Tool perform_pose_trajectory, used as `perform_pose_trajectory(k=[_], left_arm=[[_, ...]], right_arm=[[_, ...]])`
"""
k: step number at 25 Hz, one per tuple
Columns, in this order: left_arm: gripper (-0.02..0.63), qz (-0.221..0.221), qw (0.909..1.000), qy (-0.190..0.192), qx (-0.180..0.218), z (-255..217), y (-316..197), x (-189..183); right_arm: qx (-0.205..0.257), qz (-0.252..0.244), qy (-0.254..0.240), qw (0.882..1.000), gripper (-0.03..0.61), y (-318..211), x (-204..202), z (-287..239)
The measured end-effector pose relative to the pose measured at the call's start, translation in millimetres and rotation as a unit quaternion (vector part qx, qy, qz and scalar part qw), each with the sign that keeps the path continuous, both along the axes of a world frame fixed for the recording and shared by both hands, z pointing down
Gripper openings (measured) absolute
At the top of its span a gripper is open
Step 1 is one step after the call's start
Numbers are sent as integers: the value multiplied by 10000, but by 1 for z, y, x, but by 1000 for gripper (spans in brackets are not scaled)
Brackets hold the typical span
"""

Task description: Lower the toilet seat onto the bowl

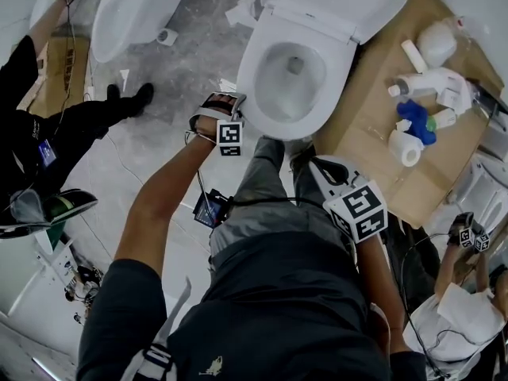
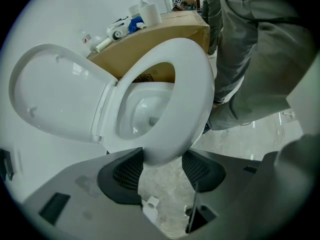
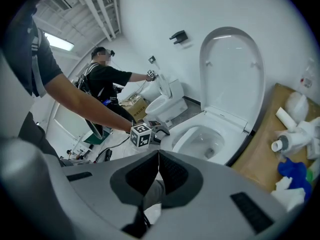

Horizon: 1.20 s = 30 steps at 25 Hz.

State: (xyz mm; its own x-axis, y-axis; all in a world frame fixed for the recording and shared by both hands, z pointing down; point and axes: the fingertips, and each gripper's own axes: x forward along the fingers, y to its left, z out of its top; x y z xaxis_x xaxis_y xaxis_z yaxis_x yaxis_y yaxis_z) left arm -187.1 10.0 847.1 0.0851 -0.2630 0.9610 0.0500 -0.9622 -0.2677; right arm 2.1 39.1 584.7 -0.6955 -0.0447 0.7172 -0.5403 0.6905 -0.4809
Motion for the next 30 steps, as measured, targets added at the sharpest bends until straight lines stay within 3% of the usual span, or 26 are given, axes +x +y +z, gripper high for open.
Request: perform_pose_trajectory(k=[16, 30], left_arm=[[236, 80, 9950, -390, -913, 74, 37, -4], [219, 27, 9900, -528, -1311, 136, 45, -2]], right_arm=[[-277, 149, 135, 9994, 8, 17, 3, 30], [-571, 336, 228, 9975, 8, 29, 10, 72]])
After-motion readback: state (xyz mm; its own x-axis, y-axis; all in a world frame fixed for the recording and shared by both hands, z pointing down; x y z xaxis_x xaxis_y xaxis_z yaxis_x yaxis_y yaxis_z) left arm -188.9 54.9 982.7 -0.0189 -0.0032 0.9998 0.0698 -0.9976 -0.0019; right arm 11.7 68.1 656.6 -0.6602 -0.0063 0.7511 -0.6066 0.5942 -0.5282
